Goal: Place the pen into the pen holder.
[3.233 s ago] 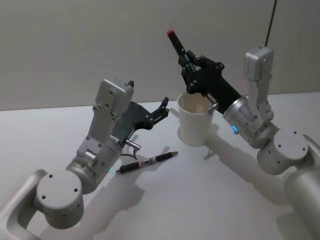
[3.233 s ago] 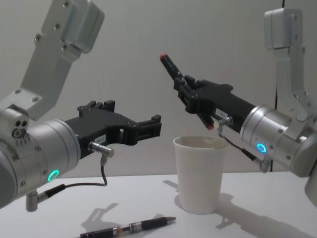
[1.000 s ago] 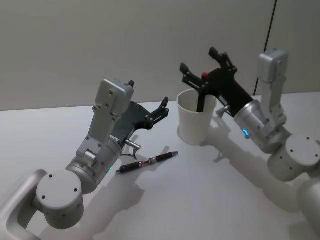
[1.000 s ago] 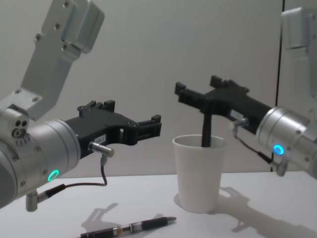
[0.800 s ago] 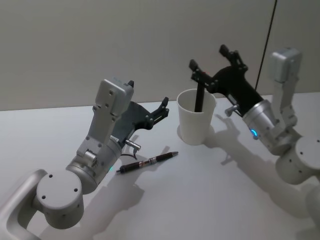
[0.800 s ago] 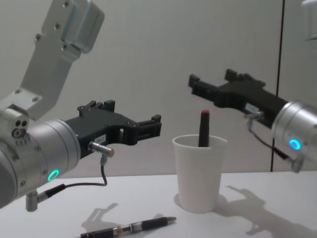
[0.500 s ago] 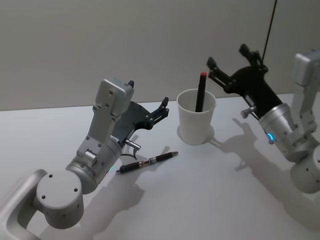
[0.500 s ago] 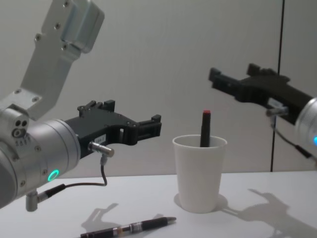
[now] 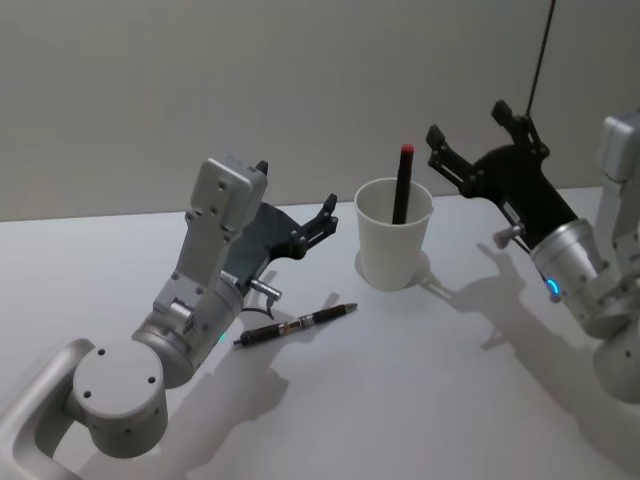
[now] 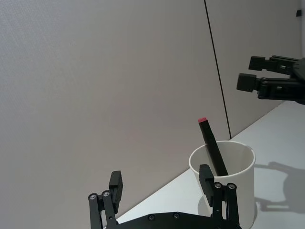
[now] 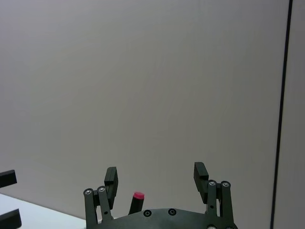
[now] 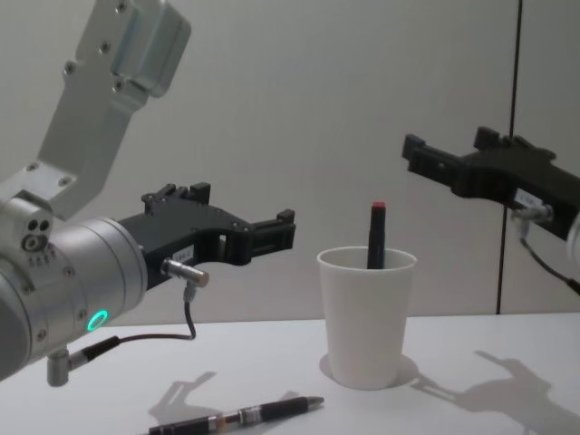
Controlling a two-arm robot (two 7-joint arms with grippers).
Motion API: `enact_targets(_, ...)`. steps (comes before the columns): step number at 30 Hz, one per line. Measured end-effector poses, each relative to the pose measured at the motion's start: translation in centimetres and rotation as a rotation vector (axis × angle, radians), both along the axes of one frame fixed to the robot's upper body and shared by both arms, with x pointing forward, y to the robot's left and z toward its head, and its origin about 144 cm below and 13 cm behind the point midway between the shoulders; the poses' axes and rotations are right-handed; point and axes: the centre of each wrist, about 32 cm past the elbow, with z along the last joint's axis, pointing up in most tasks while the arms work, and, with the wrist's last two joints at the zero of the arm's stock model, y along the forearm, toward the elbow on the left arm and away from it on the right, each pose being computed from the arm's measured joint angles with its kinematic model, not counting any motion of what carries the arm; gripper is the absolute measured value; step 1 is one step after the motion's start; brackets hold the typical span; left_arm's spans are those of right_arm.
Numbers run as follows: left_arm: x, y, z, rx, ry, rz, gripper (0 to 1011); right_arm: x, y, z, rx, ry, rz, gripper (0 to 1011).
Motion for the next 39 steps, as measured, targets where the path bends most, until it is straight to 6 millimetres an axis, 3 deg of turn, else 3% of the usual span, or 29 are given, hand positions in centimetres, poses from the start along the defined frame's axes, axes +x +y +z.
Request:
enact_targets(29, 0.0, 0.0, 0.0, 0.000, 0.000, 0.000, 1001, -8.0, -2.7, 0.1, -0.080, 0.209, -0.126, 1001)
enact_targets(39, 0.0, 0.0, 0.0, 0.000, 0.000, 0.000, 1001, -9.2, -3.0, 0.3, -0.097, 0.239, -0.143, 1001)
